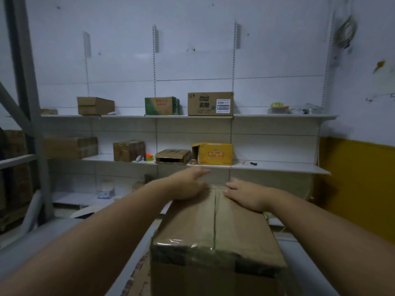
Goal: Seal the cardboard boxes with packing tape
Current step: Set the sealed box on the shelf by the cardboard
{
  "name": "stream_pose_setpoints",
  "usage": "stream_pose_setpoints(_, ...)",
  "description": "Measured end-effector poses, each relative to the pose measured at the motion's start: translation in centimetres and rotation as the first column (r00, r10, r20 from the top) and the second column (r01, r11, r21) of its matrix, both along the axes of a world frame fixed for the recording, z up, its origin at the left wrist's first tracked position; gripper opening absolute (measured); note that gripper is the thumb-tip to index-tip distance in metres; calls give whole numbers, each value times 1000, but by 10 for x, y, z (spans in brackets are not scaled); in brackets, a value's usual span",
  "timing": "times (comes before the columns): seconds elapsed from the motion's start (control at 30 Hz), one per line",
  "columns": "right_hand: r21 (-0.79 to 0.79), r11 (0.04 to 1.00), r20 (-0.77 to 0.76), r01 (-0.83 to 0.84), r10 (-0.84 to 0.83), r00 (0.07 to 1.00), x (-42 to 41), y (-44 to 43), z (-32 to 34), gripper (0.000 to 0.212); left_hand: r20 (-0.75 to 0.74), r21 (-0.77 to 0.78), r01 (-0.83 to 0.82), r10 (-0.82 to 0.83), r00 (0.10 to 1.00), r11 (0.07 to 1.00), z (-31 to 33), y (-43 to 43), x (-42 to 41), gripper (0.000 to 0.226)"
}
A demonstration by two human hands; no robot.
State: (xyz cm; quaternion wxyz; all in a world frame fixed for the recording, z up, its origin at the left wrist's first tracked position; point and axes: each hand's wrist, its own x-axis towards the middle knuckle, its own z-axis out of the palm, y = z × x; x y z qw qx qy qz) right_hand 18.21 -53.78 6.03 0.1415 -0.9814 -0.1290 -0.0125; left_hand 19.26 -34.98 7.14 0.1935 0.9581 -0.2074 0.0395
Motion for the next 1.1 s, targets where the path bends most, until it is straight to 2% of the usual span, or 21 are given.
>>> stream_pose_setpoints(0.07, 32, 999, -72, -8, 11, 997, 6, 0, -3, 48, -130, 46, 9, -3, 991, 999, -11, -4, 16, 47)
stream_pose_setpoints(0.13, 79, 997, -89, 4, 3, 996, 10, -2, -3, 39, -171, 40, -3, 10, 985, 999, -15, -5, 25, 46)
stream_pose_setpoints(0.37, 197, 980, 9, 21, -23, 1000, 13, 1, -6, 36, -130, -54, -30, 22, 991, 998, -19, -2, 30, 45)
stream_pose_setpoints(0.5, 386, 916, -14, 109, -113, 994, 11, 1, -11, 31, -121, -166, -111, 91, 989, 980, -20, 6, 24, 40)
stream_pose_setpoints(0.63, 411, 891, -78, 190, -174, 982, 1, 0, -12, 32, -115, -176, -125, 105, 988, 976, -17, 6, 17, 35)
stream_pose_setpoints(0.7, 499, 841, -98, 210, -186, 978, -4, 0, -12, 32, -138, -241, -151, 120, 983, 959, -17, 5, 15, 34)
stream_pose_setpoints(0.77, 650, 712, -163, 265, -210, 964, -7, 0, -13, 31, -155, -370, -203, 156, 976, 906, -20, 8, 9, 35)
stream_pose_setpoints(0.83, 776, 562, -179, 285, -237, 955, -9, 0, -13, 33, -153, -607, -237, 181, 971, 759, -19, 17, -6, 27)
stream_pose_setpoints(0.9, 884, 387, -153, 264, -293, 944, -20, -7, -13, 41, -232, -836, -255, 109, 967, 486, -15, 30, -38, 18)
stream_pose_setpoints(0.93, 921, 301, -148, 246, -314, 938, -32, -12, -11, 44, -256, -895, -263, 68, 964, 360, -16, 38, -58, 19)
stream_pose_setpoints(0.97, 949, 247, -113, 193, -305, 946, -48, -17, -12, 45, -232, -936, -220, -11, 973, 275, -21, 48, -78, 26)
stream_pose_setpoints(1.0, 968, 227, -42, 104, -262, 964, -68, -21, -15, 42, -184, -944, -156, -75, 980, 289, -29, 54, -99, 34)
stream_pose_setpoints(1.03, 967, 253, 32, 21, -202, 979, -91, -21, -21, 37, -146, -936, -104, -103, 984, 336, -40, 56, -114, 41)
stream_pose_setpoints(1.1, 919, 387, 98, -68, -58, 993, -129, -8, -36, 27, -85, -890, -40, -78, 993, 453, -66, 50, -137, 40)
